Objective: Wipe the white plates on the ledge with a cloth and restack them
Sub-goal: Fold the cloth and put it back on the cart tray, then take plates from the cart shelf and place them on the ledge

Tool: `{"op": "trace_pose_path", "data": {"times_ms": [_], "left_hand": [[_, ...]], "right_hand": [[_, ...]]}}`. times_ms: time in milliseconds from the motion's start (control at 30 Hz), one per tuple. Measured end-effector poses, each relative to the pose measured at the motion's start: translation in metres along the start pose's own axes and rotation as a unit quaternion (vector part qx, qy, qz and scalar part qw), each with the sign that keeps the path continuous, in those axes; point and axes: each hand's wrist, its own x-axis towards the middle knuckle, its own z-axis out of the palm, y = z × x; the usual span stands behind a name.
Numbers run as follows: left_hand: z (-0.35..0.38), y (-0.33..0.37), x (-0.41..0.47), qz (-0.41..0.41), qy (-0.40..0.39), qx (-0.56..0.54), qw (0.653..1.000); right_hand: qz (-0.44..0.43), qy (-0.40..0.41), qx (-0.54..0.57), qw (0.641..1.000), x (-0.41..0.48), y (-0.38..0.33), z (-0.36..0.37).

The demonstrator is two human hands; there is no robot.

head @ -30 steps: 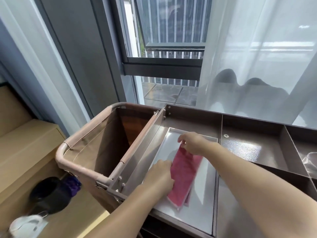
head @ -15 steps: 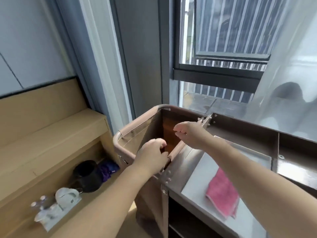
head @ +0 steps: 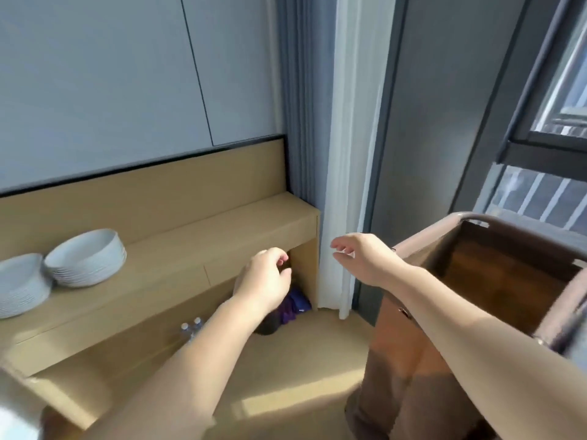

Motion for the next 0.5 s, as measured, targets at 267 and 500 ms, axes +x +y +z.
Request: {"op": "trace_pose_path", "data": {"times_ms": [267, 500], "left_hand": [[-0.073, -0.132, 0.023, -0.078, 0.054, 0.033, 0.995], [-0.106, -0.248, 0.046, -0.19, 0.115, 0.026, 0.975]], "right_hand": [[-0.075, -0.05, 0.019, 0.996, 0.087, -0.095, 0.09], [-0.118, -0.107, 0.073, 0.985, 0.174, -0.146, 0.171]]}}
